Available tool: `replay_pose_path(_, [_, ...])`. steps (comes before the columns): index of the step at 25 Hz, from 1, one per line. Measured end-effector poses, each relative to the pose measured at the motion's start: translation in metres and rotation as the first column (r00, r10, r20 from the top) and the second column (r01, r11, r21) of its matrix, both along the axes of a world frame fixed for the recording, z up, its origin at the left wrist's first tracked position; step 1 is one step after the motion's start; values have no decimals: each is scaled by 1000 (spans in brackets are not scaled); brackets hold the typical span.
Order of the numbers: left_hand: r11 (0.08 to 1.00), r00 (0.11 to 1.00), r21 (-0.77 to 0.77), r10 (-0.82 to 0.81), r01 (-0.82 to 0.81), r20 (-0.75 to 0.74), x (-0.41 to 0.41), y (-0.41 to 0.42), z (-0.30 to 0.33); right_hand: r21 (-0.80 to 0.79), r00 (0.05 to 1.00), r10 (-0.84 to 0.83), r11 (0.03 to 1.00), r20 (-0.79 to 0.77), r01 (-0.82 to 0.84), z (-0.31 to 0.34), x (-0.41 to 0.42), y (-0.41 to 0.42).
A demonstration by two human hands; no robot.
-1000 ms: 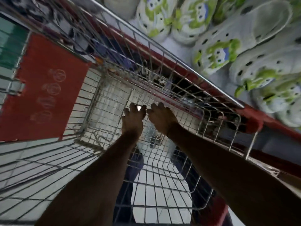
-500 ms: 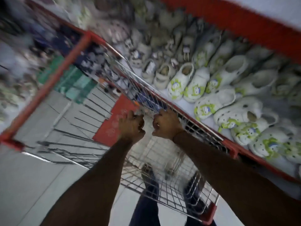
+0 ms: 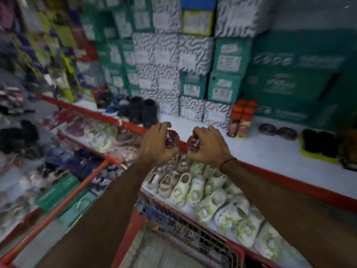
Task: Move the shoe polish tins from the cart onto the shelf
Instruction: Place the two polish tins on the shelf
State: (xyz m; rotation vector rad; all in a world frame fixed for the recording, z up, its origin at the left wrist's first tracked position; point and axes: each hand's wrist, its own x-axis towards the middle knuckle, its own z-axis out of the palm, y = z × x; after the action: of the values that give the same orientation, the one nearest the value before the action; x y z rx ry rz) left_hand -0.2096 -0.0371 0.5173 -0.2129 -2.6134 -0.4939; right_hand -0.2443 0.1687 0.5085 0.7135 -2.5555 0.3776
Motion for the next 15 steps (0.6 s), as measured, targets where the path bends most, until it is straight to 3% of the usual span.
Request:
replay_pose_path(6, [948, 936, 103, -315, 301, 158, -43, 167, -6, -44, 933, -342, 936, 106, 348, 15, 3, 166])
replay_pose_path(9, [903, 875, 168, -425, 394, 230, -58, 237, -26, 46, 844, -487, 870, 223, 490, -4, 9, 219])
replay_pose_path(12, [888, 844, 89, -457, 451, 280, -72, 285, -49, 110, 817, -525, 850, 240, 515, -25, 8, 251])
replay_pose_path(15, [901, 872, 13, -423, 434, 247, -85, 309, -56, 206, 805, -580, 809, 126, 550, -32, 1, 261])
